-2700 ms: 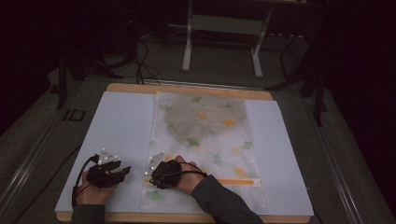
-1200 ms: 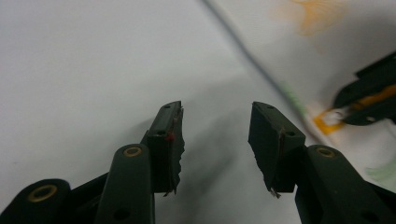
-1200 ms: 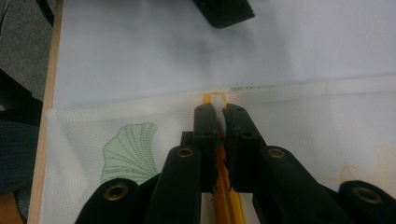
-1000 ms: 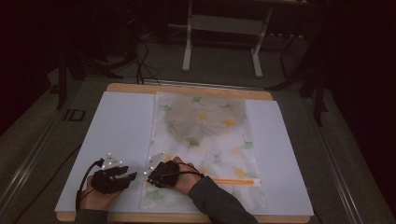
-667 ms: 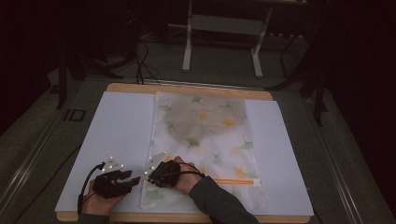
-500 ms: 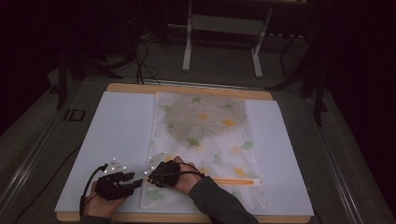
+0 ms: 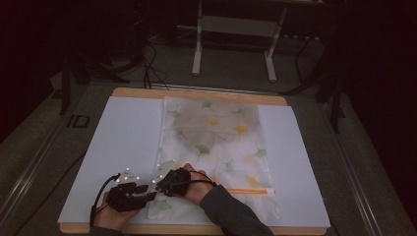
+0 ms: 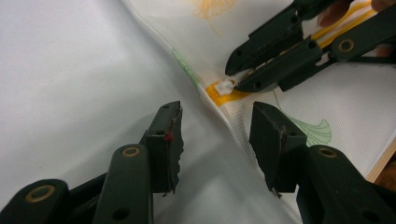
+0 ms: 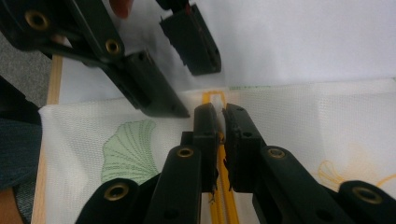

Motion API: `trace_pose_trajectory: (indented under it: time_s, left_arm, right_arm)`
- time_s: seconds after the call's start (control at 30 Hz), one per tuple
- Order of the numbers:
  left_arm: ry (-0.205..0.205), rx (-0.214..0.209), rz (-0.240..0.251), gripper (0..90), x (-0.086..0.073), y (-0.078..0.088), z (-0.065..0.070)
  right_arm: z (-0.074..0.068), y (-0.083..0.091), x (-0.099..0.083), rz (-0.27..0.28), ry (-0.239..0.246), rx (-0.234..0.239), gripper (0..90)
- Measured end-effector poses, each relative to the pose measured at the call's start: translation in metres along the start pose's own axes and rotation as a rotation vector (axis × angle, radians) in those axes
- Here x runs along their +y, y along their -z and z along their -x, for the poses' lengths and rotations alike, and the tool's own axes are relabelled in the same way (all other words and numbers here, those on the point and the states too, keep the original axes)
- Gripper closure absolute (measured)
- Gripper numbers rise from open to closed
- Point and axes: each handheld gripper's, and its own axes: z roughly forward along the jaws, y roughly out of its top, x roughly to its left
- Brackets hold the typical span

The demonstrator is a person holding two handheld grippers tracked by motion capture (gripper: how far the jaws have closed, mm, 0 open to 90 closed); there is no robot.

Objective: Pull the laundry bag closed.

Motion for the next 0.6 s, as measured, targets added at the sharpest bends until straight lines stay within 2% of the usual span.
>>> trace_pose_trajectory:
  time_s: [0.13, 0.23, 0.43, 0.6]
  left_arm:
    - [0.002, -0.014, -0.008, 54.4, 0.001, -0.003, 0.000]
    - [0.009, -0.040, -0.015, 54.4, 0.003, -0.008, -0.001]
    - [0.039, -0.082, -0.011, 56.4, 0.005, -0.011, -0.004]
    - [0.037, -0.105, -0.012, 59.0, 0.007, -0.014, -0.003]
  right_arm:
    - [0.000, 0.002, 0.001, 0.002, 0.003, -0.002, 83.9]
    - [0.000, 0.005, 0.002, 0.007, 0.009, -0.008, 84.0]
    - [0.000, 0.010, 0.003, 0.015, 0.021, -0.017, 84.0]
    - [0.000, 0.011, 0.004, 0.016, 0.023, -0.014, 84.0]
